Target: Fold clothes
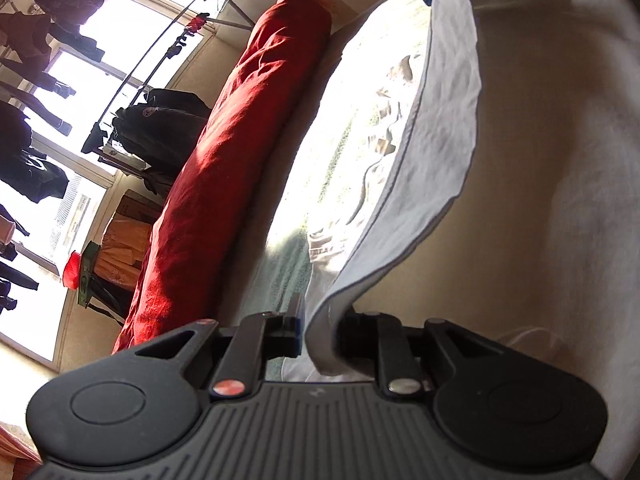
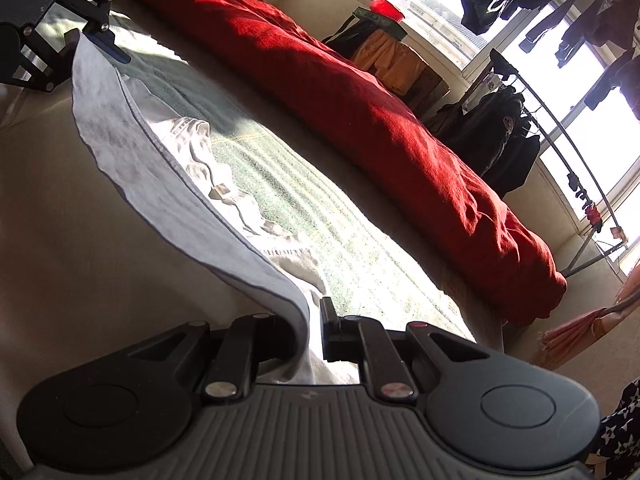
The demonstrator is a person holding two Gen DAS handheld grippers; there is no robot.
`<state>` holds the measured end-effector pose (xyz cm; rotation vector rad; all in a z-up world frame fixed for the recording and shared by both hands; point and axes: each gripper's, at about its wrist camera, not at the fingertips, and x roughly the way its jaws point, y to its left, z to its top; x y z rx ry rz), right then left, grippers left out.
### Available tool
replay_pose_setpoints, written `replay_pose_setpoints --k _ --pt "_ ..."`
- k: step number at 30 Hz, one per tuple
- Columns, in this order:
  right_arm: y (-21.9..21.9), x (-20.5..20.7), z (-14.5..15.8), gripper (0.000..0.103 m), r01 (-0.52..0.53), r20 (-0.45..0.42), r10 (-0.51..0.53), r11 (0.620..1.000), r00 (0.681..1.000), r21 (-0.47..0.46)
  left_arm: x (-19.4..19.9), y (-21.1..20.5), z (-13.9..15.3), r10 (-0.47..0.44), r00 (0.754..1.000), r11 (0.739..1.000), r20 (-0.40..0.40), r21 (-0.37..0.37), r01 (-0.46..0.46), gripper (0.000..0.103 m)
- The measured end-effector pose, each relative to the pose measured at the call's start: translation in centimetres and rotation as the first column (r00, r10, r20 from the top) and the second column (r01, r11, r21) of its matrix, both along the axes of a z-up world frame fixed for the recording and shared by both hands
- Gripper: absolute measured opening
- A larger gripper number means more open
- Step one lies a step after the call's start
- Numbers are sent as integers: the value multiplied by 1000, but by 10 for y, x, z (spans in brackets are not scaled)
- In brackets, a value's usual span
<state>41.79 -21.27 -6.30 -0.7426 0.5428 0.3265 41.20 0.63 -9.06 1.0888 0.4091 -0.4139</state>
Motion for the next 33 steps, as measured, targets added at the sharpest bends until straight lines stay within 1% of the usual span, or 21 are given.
replay_pose_setpoints --k 1,3,4,5,6,7,8,9,10,12,15,17,20,22,26,28,29,30,31,32,33 --pt "-1 3 -3 17 7 -12 -7 1000 1000 7 2 1 -2 3 1000 1000 -17 -14 -3 19" --pt "-2 6 -11 34 21 -15 -20 1000 1000 9 5 5 -2 12 999 998 -48 -53 -14 19" --pt "-3 6 -12 37 23 -16 -23 1000 1000 12 5 9 0 15 998 997 -63 -74 -20 19" --pt "-4 5 -13 45 25 -16 -25 1000 1000 16 4 12 3 16 997 995 -76 -93 -23 20" --pt "-5 3 -12 51 19 -18 -18 1000 1000 23 3 15 7 16 996 993 -89 -111 -26 23" --pt "-7 1 -9 56 11 -20 -10 999 1000 31 2 19 10 14 995 991 -103 -130 -27 28" --pt "-9 -2 -7 65 2 -22 -1 999 1000 38 0 22 14 10 993 988 -116 -150 -28 32" --pt "-12 -5 -4 73 -9 -27 10 999 1000 49 -2 25 19 8 992 985 -128 -172 -30 40" --pt "-15 -8 0 75 -19 -34 21 998 999 60 -3 29 23 7 990 980 -142 -195 -35 45" --pt "-21 -11 7 78 -30 -52 35 996 998 88 0 34 31 12 984 966 -180 -251 -58 50" --pt "-29 -3 15 78 -8 -75 19 990 997 142 18 41 39 44 970 930 -241 -345 -127 50" --pt "-36 7 19 78 14 -77 -1 985 997 174 32 46 44 63 956 897 -285 -403 -179 50" --pt "-49 31 20 78 62 -128 -30 966 991 252 57 55 45 97 930 837 -353 -476 -268 51" --pt "-58 48 20 78 95 -164 -46 948 985 303 70 60 43 112 916 803 -385 -508 -312 52" --pt "-73 80 10 78 167 -237 -77 907 968 387 94 74 38 129 880 711 -457 -575 -403 55" --pt "-76 89 6 78 181 -260 -77 895 963 408 100 78 38 130 871 680 -473 -597 -426 56" --pt "-75 91 6 78 181 -264 -73 892 962 414 102 81 40 121 868 659 -482 -614 -433 56" --pt "-75 93 6 78 180 -268 -69 889 961 420 104 85 43 102 862 629 -497 -639 -443 56" --pt "-75 95 7 78 180 -272 -64 887 960 426 107 91 47 74 852 590 -518 -666 -456 59" --pt "-75 96 9 78 174 -275 -54 885 960 432 109 96 51 61 847 558 -528 -686 -467 62" --pt "-76 97 13 78 167 -273 -46 884 961 437 109 100 55 72 850 537 -522 -698 -474 64"
